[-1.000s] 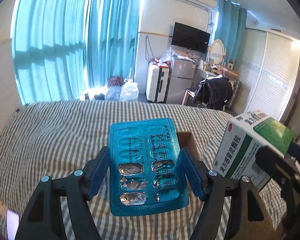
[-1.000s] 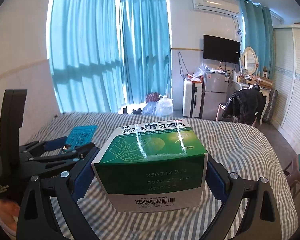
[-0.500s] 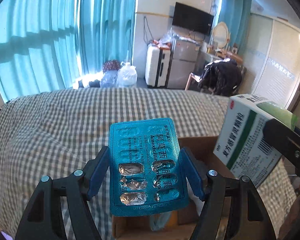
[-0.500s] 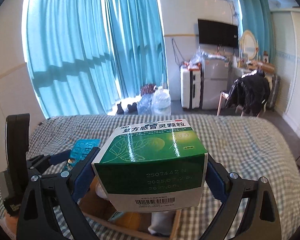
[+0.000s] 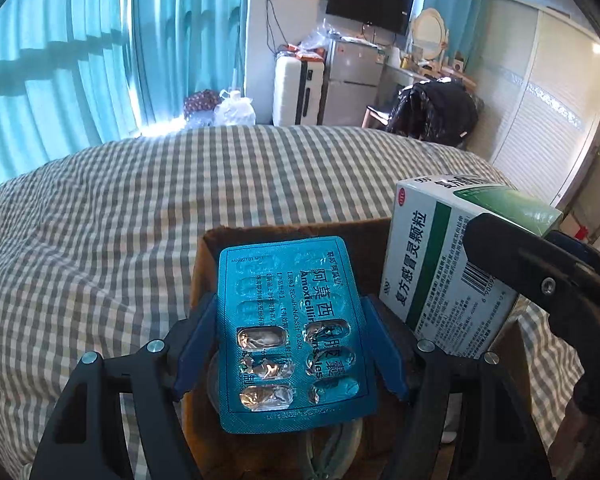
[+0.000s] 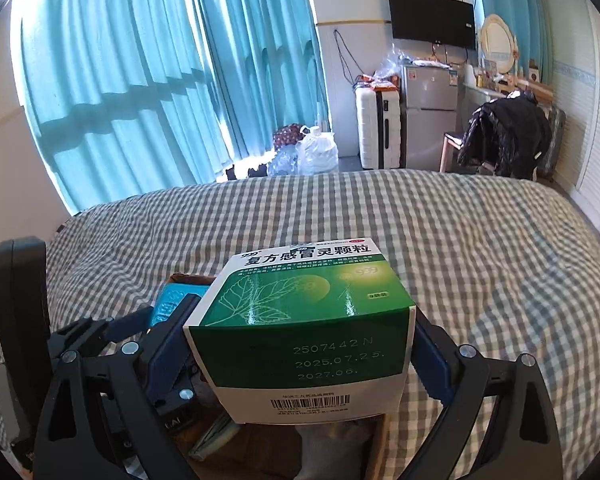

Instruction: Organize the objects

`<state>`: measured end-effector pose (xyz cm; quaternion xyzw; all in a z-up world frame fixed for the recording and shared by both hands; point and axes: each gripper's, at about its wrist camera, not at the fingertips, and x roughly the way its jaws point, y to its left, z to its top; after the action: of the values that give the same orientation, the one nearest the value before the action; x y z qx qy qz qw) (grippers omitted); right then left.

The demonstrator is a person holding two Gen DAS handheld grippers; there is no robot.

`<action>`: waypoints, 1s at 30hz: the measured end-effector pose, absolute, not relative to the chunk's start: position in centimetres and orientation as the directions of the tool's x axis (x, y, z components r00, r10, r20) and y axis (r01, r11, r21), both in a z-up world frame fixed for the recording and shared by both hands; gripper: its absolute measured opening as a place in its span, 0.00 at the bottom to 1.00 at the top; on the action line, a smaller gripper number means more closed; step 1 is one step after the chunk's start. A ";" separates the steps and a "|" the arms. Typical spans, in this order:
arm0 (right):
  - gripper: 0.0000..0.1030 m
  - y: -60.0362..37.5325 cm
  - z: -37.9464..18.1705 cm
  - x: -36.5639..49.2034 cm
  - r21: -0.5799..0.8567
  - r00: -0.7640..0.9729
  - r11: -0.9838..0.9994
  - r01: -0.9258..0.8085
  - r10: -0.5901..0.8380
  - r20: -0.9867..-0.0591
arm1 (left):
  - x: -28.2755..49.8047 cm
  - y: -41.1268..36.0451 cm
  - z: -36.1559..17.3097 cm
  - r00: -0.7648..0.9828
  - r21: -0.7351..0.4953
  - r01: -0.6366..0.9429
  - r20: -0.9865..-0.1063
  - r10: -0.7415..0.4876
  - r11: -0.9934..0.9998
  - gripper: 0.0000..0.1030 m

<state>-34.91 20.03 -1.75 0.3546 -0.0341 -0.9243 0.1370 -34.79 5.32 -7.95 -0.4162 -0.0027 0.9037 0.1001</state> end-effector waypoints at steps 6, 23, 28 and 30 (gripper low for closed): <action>0.94 20.5 -2.3 -34.6 0.204 -0.698 -0.951 0.232 -0.309 -0.646 | -34.6 5.7 -8.4 -0.632 -0.073 -0.185 -0.755 0.175 -0.980 0.82; 0.96 21.1 5.3 -29.5 0.158 -0.760 -0.971 0.177 -0.237 -0.606 | -28.7 2.8 0.5 -0.713 -0.055 -0.162 -0.683 0.156 -0.985 0.89; 0.96 21.4 10.7 -25.4 0.141 -0.809 -0.975 0.173 -0.222 -0.544 | -24.6 2.1 6.9 -0.780 -0.054 -0.152 -0.606 0.154 -0.987 0.92; 0.96 21.6 12.8 -23.6 0.134 -0.827 -0.976 0.174 -0.218 -0.518 | -23.3 1.9 9.1 -0.803 -0.051 -0.150 -0.577 0.152 -0.987 0.93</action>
<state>-23.62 21.62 12.79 0.2755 -0.0404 -0.9549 0.1026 -23.29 1.89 9.12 -0.3039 -0.0013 0.9494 0.0794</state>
